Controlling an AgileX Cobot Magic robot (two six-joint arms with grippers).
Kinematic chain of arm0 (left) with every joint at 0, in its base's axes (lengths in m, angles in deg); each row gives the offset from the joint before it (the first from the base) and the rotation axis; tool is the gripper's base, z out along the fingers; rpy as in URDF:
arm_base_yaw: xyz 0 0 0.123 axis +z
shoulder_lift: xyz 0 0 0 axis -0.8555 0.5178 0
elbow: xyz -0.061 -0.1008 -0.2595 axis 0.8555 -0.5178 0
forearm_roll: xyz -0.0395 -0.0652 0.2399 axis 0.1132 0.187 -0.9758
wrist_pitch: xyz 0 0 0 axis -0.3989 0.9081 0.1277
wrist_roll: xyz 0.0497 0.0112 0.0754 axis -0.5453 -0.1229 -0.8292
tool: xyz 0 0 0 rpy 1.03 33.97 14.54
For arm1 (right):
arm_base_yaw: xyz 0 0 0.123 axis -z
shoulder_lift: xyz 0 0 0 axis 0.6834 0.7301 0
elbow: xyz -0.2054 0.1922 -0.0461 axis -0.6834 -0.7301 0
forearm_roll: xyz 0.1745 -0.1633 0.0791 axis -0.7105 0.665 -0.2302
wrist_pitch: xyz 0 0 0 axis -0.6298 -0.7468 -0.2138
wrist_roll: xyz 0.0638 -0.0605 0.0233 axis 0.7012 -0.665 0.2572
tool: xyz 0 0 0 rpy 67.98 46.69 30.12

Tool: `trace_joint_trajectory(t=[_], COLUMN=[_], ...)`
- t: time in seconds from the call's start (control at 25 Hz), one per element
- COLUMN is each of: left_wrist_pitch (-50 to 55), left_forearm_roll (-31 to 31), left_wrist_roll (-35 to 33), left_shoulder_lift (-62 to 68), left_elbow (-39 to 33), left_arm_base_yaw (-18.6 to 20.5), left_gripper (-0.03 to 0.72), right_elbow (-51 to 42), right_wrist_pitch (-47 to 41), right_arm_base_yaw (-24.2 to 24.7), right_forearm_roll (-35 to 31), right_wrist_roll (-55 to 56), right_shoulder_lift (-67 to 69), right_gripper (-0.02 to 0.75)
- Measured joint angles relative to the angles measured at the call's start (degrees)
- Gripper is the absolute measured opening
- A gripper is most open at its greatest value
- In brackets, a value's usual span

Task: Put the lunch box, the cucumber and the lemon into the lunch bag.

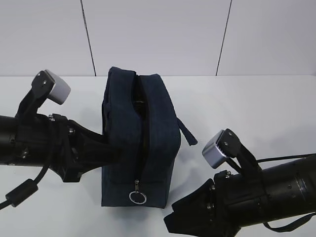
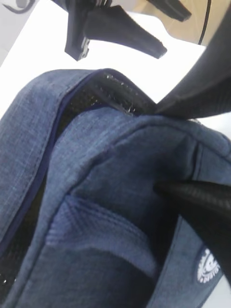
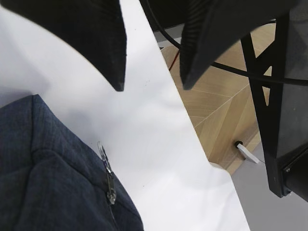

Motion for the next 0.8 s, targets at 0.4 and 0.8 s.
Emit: trace_joint_trajectory(t=[0.4, 0.8], left_wrist_pitch=[0.4, 1.2], left_forearm_roll=[1.1, 1.4], left_wrist_roll=[0.0, 0.6], left_shoulder_lift=[0.4, 0.4], left_elbow=[0.2, 0.3], left_arm_base_yaw=[0.0, 0.0], left_gripper=[0.274, 0.215], right_elbow=[0.0, 0.0], right_wrist_pitch=[-0.3, -0.5], right_arm_base_yaw=[0.0, 0.0], right_forearm_roll=[-0.5, -0.5], right_wrist_roll=[0.0, 0.0], right_shoulder_lift=[1.1, 1.2], right_gripper=[0.293, 0.293])
